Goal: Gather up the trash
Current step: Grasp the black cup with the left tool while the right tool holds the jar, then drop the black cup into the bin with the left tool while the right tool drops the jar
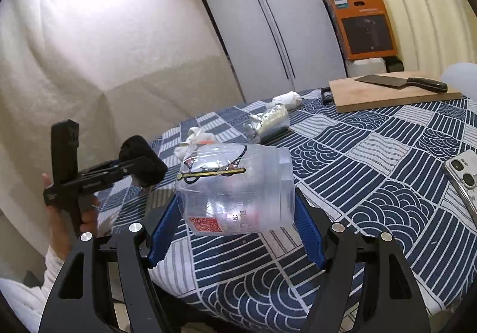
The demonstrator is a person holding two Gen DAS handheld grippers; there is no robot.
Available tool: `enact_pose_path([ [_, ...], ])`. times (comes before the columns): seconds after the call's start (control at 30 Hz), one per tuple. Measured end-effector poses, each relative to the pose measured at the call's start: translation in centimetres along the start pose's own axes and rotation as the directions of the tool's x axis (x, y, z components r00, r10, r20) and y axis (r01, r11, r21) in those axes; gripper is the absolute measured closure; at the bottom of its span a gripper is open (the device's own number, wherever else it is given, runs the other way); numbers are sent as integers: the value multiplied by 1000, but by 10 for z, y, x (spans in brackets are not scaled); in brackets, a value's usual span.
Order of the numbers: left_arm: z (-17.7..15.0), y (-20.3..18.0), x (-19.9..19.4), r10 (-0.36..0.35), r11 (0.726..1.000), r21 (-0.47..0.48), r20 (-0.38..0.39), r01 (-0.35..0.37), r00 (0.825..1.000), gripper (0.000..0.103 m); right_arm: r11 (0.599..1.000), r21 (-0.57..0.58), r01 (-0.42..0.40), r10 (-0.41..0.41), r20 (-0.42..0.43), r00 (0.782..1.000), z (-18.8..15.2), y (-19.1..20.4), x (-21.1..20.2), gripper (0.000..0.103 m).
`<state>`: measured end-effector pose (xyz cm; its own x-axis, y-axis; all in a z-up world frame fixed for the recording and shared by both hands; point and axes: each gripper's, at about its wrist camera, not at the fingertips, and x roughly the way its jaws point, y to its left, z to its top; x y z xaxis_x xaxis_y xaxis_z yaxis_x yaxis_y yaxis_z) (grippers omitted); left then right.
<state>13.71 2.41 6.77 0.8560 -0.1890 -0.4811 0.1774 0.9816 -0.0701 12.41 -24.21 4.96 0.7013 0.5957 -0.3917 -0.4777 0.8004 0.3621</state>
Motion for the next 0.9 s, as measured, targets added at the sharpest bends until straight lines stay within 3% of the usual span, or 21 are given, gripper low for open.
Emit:
enact_pose_path([
  [0.2,-2,-1,-20,-77,997,-19,32,78,996,39,1000,-10,-29,29,-7,1000,-4,10,-3,35],
  [0.5,-22,-17,-28,-153,988,20,-19,153,988,39,999,-19,-50,49,-43,998,-13,17,0,35],
  [0.73,-39,-35,-41,-278,955,97,-55,282,959,39,989,-46,-139,134,-106,985,-26,27,-5,35],
  [0.9,-43,-40,-47,-344,927,134,-75,351,936,39,973,-59,-224,212,-162,964,-36,37,-16,35],
])
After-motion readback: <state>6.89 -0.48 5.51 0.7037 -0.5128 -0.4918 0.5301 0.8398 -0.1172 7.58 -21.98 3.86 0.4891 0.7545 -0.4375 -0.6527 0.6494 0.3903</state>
